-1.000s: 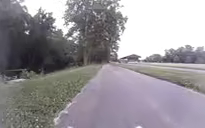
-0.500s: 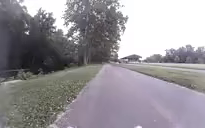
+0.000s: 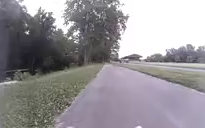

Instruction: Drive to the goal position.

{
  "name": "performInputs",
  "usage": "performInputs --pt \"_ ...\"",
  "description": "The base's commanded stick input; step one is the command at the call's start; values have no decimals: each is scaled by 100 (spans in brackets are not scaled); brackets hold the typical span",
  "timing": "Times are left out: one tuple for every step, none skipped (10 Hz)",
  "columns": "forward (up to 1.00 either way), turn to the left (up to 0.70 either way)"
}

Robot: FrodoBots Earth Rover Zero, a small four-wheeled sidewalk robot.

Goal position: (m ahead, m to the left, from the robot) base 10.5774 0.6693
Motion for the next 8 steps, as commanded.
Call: performInputs --pt "70 -1" --pt "70 -1" --pt "70 -1" --pt "70 -1" --pt "70 -1" --pt "70 -1" --pt "70 -1" --pt "70 -1"
